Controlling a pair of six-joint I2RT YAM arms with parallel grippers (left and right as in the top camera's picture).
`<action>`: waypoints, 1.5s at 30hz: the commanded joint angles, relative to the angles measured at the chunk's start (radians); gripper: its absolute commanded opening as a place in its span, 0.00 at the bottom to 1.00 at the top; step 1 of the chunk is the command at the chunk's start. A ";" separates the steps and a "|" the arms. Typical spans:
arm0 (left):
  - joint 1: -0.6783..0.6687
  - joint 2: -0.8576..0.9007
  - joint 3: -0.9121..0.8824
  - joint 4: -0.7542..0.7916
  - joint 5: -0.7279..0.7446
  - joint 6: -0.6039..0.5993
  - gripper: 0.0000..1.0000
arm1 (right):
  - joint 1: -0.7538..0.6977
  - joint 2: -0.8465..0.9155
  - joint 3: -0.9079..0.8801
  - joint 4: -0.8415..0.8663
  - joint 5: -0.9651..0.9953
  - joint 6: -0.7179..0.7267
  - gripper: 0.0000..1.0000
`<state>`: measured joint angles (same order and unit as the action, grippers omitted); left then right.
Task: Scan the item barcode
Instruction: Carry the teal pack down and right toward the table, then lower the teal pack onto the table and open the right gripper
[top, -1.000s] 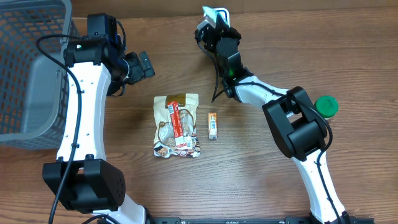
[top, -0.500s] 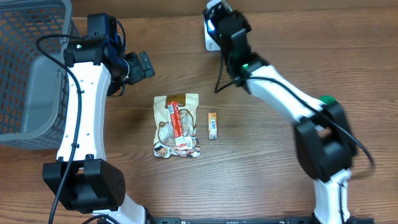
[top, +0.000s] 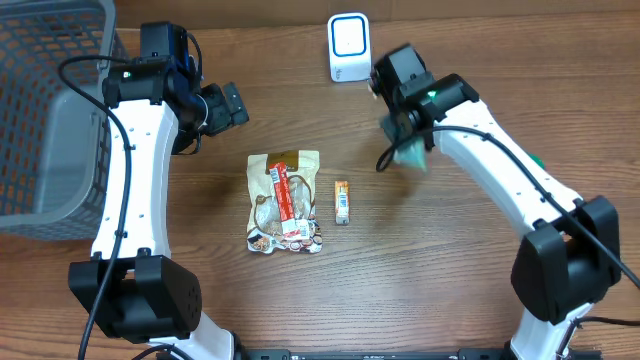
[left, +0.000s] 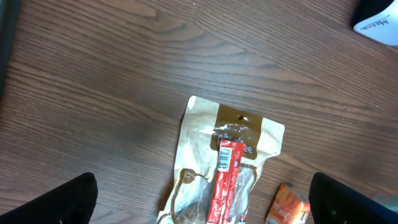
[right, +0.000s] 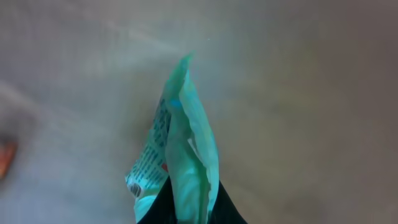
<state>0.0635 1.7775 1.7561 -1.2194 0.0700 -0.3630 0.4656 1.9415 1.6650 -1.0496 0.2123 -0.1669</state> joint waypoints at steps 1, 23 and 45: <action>-0.005 -0.021 0.013 0.000 -0.002 0.012 1.00 | -0.038 0.000 -0.058 -0.020 -0.106 0.066 0.04; -0.005 -0.021 0.013 0.000 -0.003 0.012 1.00 | -0.119 0.000 -0.161 0.039 -0.250 0.142 0.99; -0.005 -0.021 0.013 0.000 -0.003 0.012 1.00 | -0.117 0.000 -0.311 0.167 -0.153 0.484 0.79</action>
<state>0.0635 1.7775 1.7561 -1.2194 0.0700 -0.3630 0.3473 1.9461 1.3888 -0.9123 0.0315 0.2962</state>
